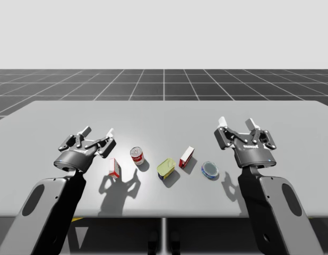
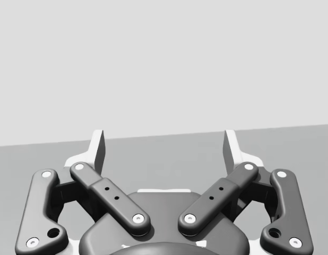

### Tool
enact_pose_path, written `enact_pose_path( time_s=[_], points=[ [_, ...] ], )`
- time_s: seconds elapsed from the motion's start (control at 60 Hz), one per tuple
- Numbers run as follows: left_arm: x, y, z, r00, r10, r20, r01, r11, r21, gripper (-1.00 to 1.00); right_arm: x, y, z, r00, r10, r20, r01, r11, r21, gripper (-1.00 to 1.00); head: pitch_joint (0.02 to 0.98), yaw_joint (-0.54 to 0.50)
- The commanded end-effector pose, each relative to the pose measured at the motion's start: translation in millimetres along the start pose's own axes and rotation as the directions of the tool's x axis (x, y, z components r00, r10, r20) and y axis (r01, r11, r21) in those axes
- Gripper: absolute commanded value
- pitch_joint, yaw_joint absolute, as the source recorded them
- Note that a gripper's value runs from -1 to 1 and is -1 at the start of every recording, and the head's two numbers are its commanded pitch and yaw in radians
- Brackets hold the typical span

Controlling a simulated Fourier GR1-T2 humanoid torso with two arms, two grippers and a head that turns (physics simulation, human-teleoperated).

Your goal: Lift the meat can off the table.

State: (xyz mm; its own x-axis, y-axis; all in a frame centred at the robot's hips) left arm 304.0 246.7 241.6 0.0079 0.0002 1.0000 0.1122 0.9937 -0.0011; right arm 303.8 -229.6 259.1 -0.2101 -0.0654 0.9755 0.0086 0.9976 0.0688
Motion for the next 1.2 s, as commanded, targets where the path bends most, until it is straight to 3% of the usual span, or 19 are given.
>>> enact_pose_path(
  time_s=[0.017,0.067,0.25,0.983,1.2],
  points=[
    [-0.4,-0.9,0.1,1.0000,-0.006,0.001,0.006,1.000,0.000,-1.00,0.0,0.9,1.4,0.9999,-0.005,0.013,0.005,1.000,0.001,-1.00,0.075,0.01],
    [-0.5,-1.0,0.2,1.0000,-0.007,0.001,0.007,1.000,-0.001,-1.00,1.0,1.0,1.8,0.9999,-0.015,0.006,0.015,0.999,0.037,-1.00,0.078,0.01],
    [-0.8,-1.5,0.0,0.9999,-0.010,0.001,0.010,1.000,-0.002,-1.00,1.5,-0.1,0.3,0.9995,-0.010,-0.029,0.011,0.999,0.047,-1.00,0.131,0.02],
    [-0.9,-3.7,-0.4,0.9996,-0.029,-0.001,0.029,1.000,-0.007,-1.00,2.0,-0.8,-1.0,0.9991,0.006,-0.042,-0.004,0.999,0.039,-1.00,0.725,0.01],
    [-1.5,-5.7,0.0,0.9993,-0.037,-0.003,0.037,0.999,-0.014,-1.00,2.3,-0.4,-1.1,0.9989,0.014,-0.044,-0.013,0.999,0.039,-1.00,0.830,0.01]
  ],
)
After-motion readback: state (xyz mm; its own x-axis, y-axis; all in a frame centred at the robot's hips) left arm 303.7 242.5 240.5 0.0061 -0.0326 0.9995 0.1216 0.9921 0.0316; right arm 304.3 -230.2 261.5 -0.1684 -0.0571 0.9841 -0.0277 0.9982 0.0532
